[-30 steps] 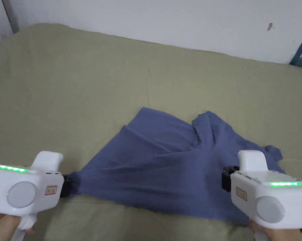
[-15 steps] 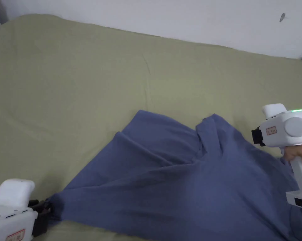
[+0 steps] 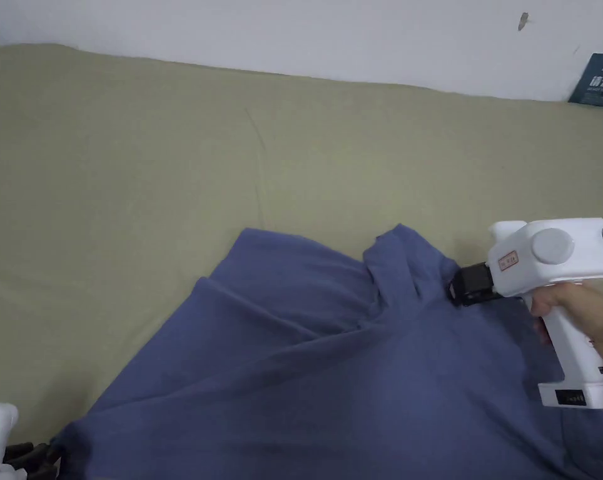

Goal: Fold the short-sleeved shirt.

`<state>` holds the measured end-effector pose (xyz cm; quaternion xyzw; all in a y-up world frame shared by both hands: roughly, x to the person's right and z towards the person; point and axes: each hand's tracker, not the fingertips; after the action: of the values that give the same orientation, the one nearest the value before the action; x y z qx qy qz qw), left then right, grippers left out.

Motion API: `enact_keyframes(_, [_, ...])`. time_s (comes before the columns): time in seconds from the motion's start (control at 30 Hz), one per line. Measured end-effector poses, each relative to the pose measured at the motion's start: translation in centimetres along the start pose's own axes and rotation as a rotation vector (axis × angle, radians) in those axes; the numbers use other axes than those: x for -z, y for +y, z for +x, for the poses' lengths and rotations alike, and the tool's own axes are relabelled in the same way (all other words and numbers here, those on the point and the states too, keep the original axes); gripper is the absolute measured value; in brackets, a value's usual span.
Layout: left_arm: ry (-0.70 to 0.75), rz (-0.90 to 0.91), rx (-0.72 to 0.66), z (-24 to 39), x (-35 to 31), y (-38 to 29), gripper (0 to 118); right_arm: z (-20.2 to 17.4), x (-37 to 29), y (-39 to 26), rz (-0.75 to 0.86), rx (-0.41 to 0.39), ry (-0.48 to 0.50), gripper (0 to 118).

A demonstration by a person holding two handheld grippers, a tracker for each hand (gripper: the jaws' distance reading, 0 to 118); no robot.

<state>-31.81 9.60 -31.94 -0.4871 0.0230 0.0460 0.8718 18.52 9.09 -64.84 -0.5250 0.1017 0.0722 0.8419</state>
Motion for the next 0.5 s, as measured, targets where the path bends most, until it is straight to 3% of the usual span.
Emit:
enact_keyframes(0.03, [-0.002, -0.004, -0.004, 0.0, 0.0, 0.1, 2, 0.3, -0.9, 0.1, 0.006, 0.009, 0.006, 39])
enact_keyframes(0.07, [-0.009, -0.005, -0.012, -0.1, 0.0, 0.1, 2, 0.7, -1.7, 0.1, 0.016, 0.013, 0.020, 24])
enact_keyframes(0.1, [-0.018, -0.008, -0.020, -0.2, -0.2, 0.2, 2, 0.5, -2.8, 0.1, 0.046, 0.025, 0.014, 1])
enact_keyframes(0.33, [-0.058, 0.070, -0.039, 0.1, -5.0, 2.2, 2, -1.9, -13.6, -2.2, 0.226, -0.027, 0.012, 1])
enact_keyframes(0.5, [-0.070, 0.211, -0.011, 2.0, -10.8, 6.3, 2, -2.9, -23.7, -4.2, 0.426, -0.046, -0.056, 1])
